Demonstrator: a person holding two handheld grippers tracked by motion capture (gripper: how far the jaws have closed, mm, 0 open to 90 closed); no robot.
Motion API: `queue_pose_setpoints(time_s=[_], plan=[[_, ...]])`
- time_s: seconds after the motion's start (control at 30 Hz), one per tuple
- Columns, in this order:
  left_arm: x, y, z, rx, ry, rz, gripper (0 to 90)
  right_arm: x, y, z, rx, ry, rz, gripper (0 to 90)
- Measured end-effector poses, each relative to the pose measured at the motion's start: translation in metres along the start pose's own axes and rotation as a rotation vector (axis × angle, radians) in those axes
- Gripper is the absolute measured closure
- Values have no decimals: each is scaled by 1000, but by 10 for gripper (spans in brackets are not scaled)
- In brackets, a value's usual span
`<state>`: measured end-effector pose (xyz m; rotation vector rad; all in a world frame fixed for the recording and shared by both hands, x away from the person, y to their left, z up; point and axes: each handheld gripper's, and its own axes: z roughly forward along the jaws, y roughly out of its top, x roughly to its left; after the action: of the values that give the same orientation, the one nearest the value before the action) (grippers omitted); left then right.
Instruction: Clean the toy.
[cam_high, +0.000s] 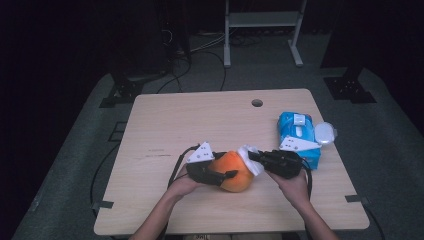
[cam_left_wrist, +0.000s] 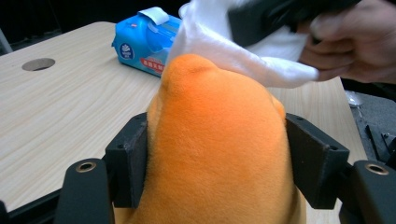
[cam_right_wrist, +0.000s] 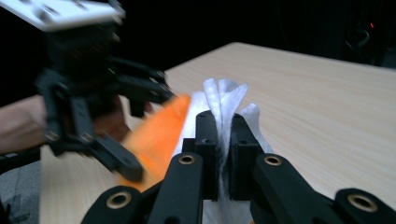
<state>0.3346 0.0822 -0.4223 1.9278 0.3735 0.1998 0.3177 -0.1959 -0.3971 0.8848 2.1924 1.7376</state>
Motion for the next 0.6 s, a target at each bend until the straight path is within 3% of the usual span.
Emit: queue_pose_setpoints(time_s=[0.33, 0.5, 0.57, 0.6], plan=[[-14, 3, 14, -4, 7, 46, 283, 32, 16, 2, -41, 48, -106, 840], [-15, 5, 16, 14, 7, 63, 238, 24, 4, 15, 51, -7, -139, 840], [-13, 6, 15, 15, -2, 58, 198, 17, -2, 17, 52, 12, -92, 840], [-12, 7, 13, 9, -6, 49, 186, 17, -2, 17, 55, 9, -94, 840]])
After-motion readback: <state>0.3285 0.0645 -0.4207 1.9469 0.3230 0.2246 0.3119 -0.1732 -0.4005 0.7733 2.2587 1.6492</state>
